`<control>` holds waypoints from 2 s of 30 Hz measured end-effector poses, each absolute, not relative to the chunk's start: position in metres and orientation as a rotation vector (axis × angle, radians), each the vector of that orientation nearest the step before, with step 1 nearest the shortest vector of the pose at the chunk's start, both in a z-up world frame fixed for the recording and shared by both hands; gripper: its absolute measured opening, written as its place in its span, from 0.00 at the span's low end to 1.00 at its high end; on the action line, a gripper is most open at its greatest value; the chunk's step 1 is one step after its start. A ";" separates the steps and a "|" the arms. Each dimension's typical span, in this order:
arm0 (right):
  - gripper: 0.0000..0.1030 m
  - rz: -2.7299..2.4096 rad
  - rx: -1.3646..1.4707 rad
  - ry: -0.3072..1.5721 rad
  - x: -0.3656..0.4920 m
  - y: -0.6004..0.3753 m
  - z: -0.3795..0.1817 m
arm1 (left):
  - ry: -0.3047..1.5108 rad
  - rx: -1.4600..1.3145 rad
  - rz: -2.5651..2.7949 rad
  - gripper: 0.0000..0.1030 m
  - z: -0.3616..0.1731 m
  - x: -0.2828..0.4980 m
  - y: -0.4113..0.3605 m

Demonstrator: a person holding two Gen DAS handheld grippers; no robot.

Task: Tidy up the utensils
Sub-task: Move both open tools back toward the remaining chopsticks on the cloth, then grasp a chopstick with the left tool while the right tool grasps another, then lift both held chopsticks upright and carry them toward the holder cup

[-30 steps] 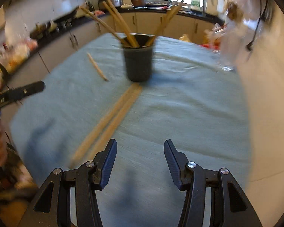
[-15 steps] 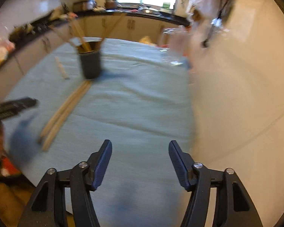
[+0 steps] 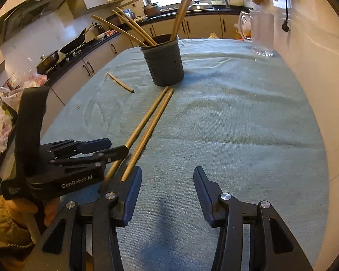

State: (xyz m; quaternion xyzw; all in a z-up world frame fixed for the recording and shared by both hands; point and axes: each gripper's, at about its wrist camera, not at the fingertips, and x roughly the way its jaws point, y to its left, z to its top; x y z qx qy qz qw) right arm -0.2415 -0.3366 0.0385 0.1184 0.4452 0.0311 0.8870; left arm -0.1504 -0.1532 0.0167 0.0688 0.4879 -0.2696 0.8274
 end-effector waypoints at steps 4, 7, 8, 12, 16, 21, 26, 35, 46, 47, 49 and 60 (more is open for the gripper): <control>0.50 0.073 0.219 0.967 -0.230 -0.320 0.027 | 1.086 0.064 -0.521 0.06 0.017 -0.145 -0.127; 0.50 0.103 0.205 0.979 -0.221 -0.304 0.021 | 1.143 -0.032 -0.513 0.06 0.014 -0.144 -0.099; 0.50 0.113 0.198 0.983 -0.216 -0.297 0.020 | 1.154 -0.051 -0.515 0.06 0.014 -0.145 -0.093; 0.50 0.088 0.095 1.002 -0.200 -0.274 0.015 | 1.166 -0.075 -0.522 0.06 0.016 -0.152 -0.084; 0.29 0.019 -0.002 1.011 -0.196 -0.263 0.008 | 1.175 -0.085 -0.521 0.06 0.017 -0.161 -0.087; 0.07 -0.019 -0.005 1.057 -0.211 -0.276 0.009 | 1.195 -0.098 -0.543 0.06 0.020 -0.171 -0.084; 0.07 -0.042 0.003 1.093 -0.246 -0.293 0.009 | 1.212 -0.114 -0.554 0.06 0.021 -0.172 -0.080; 0.33 0.021 0.076 1.061 -0.271 -0.311 0.011 | 1.109 -0.015 -0.522 0.23 0.047 -0.179 -0.083; 0.33 0.057 0.074 1.077 -0.194 -0.314 0.010 | 1.130 0.021 -0.485 0.25 0.048 -0.118 -0.100; 0.33 0.053 0.072 1.088 -0.185 -0.314 0.008 | 1.143 0.021 -0.492 0.25 0.045 -0.109 -0.108; 0.33 0.050 0.071 1.085 -0.170 -0.315 0.007 | 1.155 0.030 -0.505 0.25 0.039 -0.096 -0.118; 0.33 -0.005 0.023 1.103 -0.111 -0.313 0.006 | 1.149 0.095 -0.487 0.25 0.023 -0.055 -0.150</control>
